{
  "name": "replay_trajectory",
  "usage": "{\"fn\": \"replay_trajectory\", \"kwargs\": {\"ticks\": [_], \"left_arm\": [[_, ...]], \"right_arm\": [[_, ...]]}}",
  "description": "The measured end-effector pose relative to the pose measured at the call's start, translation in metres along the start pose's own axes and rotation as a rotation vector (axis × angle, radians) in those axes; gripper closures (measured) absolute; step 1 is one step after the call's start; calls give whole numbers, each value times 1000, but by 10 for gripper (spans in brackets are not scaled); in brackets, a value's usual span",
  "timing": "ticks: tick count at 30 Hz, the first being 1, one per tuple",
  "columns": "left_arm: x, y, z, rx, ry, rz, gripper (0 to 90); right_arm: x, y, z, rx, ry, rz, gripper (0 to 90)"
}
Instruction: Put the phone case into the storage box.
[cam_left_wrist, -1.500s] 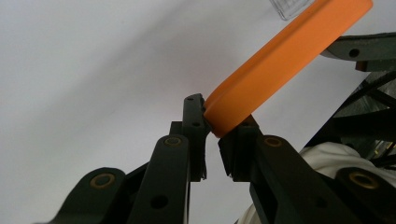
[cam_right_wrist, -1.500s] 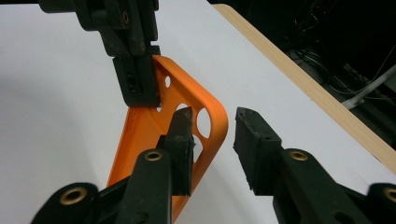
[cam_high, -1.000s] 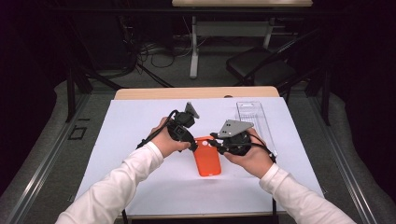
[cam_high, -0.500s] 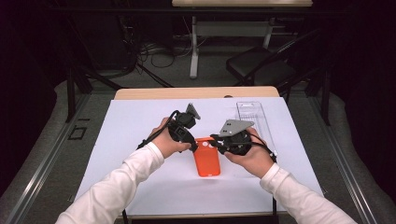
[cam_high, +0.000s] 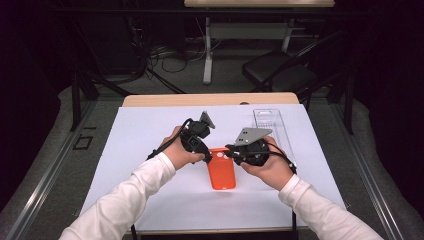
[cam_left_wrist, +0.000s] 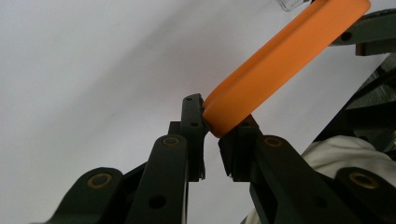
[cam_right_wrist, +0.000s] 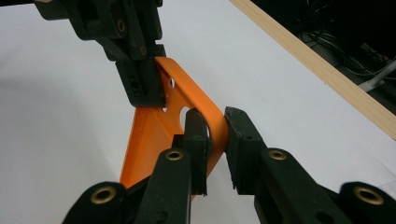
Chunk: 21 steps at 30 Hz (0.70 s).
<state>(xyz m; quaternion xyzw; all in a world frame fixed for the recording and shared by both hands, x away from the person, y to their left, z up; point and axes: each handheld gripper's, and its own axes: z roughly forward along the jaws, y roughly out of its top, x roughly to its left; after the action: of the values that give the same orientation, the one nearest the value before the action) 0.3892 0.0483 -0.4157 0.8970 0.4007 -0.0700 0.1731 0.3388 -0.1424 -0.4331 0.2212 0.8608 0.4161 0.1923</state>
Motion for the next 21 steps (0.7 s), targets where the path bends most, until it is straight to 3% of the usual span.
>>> {"fn": "replay_trajectory", "kwargs": {"ticks": [21], "left_arm": [[4,-5,-3,-54,-20,12,646]], "right_arm": [[-5,-2,-1,-20,-21,-2,799]]}}
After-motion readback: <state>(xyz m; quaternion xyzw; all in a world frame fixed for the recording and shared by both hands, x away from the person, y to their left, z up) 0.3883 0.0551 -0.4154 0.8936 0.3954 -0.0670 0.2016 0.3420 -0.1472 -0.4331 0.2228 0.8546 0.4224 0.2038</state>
